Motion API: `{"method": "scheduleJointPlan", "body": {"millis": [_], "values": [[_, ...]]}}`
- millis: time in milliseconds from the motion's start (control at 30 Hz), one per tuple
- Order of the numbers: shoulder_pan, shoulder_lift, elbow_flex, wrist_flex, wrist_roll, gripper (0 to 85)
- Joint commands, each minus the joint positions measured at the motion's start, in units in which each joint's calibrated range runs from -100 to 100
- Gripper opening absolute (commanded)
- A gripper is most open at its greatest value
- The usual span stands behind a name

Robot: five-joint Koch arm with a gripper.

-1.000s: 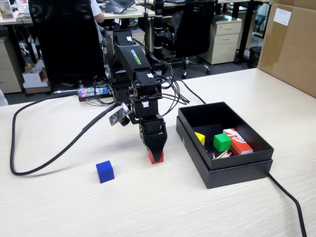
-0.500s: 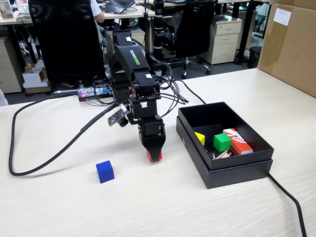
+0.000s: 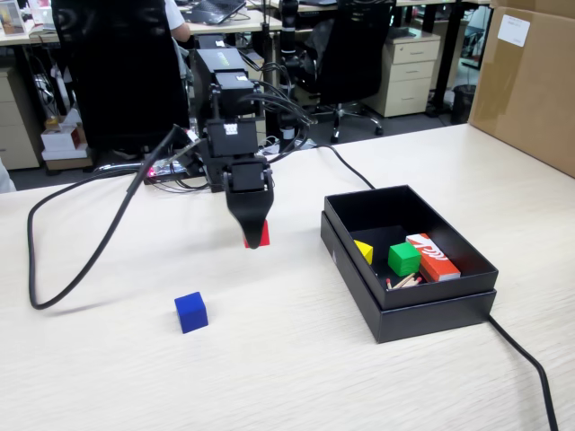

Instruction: Put the red cube on top of the blue cube

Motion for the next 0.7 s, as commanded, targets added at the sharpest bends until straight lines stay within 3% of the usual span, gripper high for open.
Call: {"method": "scheduleJointPlan", "body": {"millis": [0,333,667], "values": [[-1.3,-4.6,3.8,-0.3,-1.3,3.6],[-5.6,6.5,11.9,2.9,-4.4,3.6],[-6.7,21.6,23.6,2.9,-5.4,3.6]]}}
